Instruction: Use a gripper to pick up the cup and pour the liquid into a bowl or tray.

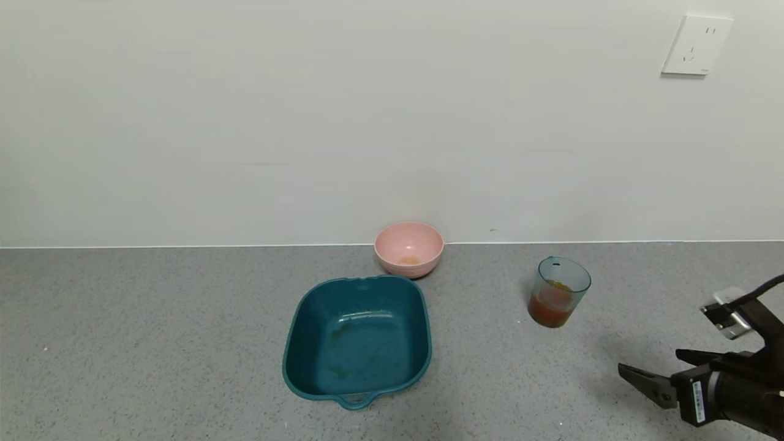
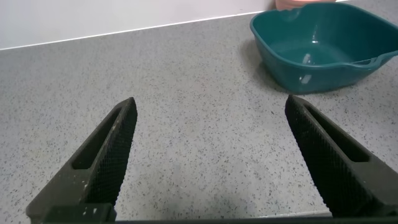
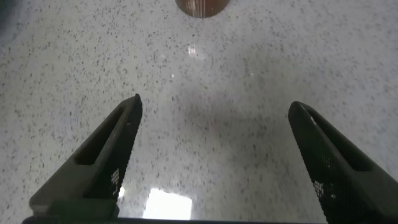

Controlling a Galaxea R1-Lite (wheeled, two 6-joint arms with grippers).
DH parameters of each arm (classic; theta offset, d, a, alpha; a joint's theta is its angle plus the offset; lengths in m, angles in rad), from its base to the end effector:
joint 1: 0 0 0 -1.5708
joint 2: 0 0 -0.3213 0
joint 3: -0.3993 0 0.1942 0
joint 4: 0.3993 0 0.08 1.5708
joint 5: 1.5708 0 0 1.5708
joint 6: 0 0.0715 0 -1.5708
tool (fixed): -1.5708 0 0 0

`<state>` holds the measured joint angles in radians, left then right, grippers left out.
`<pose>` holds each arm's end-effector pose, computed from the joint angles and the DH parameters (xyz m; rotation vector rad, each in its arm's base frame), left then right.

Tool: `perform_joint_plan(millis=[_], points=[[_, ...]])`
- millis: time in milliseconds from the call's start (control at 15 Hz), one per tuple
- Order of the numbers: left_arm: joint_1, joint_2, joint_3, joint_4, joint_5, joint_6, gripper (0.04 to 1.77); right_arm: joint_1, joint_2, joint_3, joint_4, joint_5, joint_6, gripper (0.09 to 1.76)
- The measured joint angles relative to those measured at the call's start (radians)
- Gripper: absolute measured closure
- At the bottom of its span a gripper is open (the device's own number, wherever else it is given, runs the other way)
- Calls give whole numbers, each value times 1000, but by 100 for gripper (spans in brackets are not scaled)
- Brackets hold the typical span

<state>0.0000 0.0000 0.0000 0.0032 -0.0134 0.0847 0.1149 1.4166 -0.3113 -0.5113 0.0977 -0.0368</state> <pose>0.0091 -0.0010 0.0750 0.0847 0.0026 -0.0135 0.2214 0.0326 0.1069 -0.0407 0.5912 0.2172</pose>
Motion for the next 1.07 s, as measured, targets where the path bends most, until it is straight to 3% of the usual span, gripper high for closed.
perform_joint_plan(millis=[400, 1067], points=[[0, 0, 0, 0, 0, 0, 9, 21, 244, -22, -260, 6, 7, 14], [0, 0, 0, 0, 0, 0, 9, 46, 421, -189, -270, 7, 7, 14]])
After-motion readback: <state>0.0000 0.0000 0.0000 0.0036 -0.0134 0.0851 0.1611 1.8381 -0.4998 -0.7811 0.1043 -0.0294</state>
